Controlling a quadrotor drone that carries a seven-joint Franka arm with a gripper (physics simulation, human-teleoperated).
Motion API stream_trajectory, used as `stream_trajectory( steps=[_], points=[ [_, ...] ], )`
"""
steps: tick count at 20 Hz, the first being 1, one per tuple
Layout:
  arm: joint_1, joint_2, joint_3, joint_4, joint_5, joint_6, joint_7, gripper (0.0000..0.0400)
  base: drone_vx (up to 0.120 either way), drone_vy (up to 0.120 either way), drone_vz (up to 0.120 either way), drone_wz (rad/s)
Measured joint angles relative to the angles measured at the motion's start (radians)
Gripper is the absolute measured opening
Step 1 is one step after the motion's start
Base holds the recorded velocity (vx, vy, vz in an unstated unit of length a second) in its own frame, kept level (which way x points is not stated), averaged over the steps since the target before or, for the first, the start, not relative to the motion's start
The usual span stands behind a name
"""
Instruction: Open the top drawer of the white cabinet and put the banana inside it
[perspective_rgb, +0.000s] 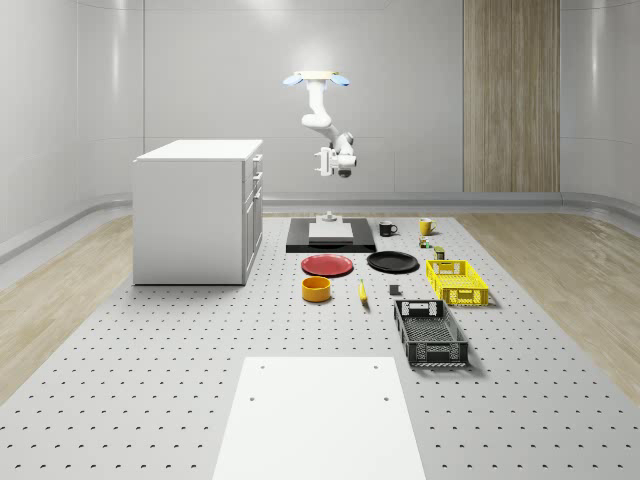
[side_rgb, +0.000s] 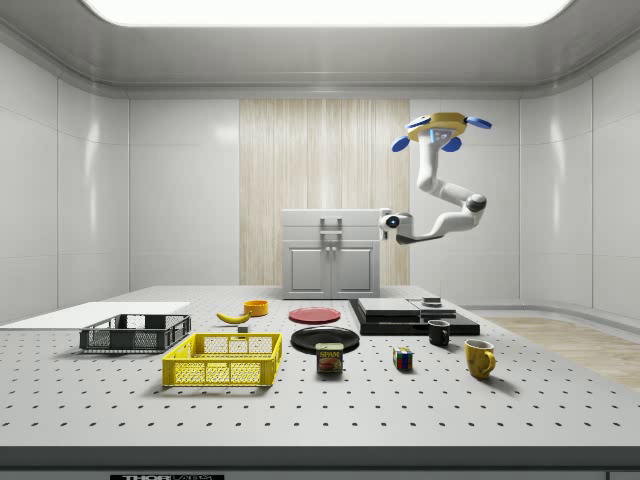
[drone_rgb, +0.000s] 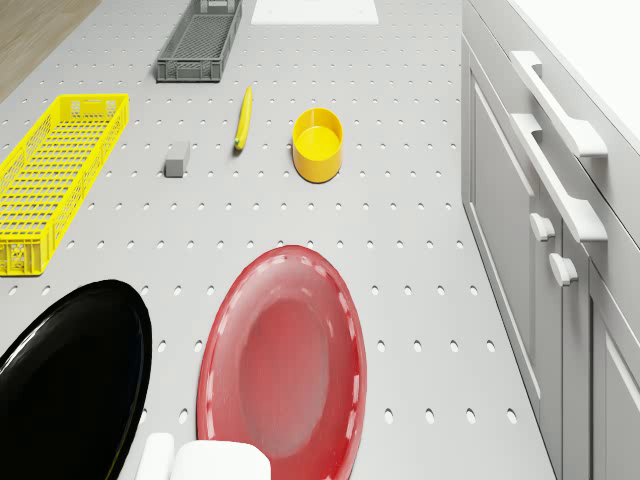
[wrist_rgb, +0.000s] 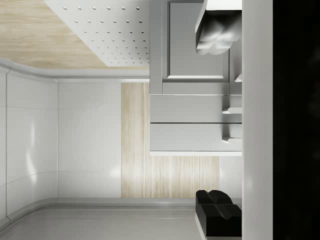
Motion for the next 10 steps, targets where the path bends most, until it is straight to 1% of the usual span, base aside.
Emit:
stream_trajectory(
  steps=[10],
  points=[
    [0.022,-0.024,-0.007,-0.003,-0.019,0.021,0.016,0.04,0.12,0.0,0.0,0.0]
  ],
)
